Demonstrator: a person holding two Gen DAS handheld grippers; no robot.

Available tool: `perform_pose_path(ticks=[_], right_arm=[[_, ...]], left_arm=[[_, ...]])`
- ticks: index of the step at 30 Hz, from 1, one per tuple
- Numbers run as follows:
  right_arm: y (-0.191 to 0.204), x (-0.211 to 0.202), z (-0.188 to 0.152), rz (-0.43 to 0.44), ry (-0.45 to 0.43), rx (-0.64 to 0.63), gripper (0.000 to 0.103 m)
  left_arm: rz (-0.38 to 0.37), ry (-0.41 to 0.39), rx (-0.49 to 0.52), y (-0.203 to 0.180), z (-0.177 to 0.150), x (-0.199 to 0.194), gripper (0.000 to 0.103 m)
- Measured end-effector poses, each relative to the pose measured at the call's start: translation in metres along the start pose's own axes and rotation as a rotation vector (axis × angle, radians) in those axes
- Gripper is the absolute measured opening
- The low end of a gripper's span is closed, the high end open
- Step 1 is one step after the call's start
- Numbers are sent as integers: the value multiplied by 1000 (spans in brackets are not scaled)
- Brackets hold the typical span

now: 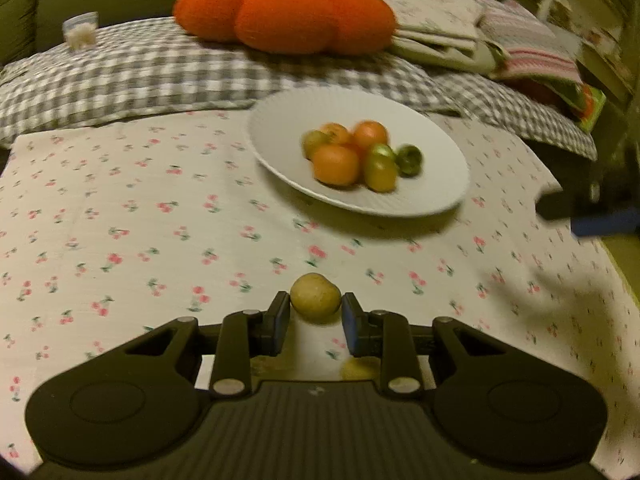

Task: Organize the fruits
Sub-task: 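Grasp a small brown fruit with the left gripper while the right gripper grasps another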

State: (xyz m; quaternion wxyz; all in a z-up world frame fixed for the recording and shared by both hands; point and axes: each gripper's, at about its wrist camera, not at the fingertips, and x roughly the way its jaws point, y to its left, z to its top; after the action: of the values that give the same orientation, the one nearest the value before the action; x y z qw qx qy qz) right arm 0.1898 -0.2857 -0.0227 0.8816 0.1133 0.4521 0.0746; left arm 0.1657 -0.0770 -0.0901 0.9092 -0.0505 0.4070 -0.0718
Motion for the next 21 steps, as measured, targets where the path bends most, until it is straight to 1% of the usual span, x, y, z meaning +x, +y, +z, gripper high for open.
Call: perform_pose_path(ticks=[2, 6, 12, 16, 21], right_arm=[[5, 6, -4, 4, 15, -30, 65], [28, 19, -21, 29, 51, -137, 65], [70, 43, -51, 89, 109, -290, 65], [85, 58, -61, 103, 135, -341, 65], [95, 71, -70, 102, 163, -369, 65]], left_arm=[[17, -1, -25, 9, 4, -3, 26], [58, 9, -58, 23, 7, -4, 26], [90, 34, -76, 34, 4, -6, 26], [98, 39, -90, 42, 4, -9, 26], [108, 40, -102, 51, 3, -11, 26]])
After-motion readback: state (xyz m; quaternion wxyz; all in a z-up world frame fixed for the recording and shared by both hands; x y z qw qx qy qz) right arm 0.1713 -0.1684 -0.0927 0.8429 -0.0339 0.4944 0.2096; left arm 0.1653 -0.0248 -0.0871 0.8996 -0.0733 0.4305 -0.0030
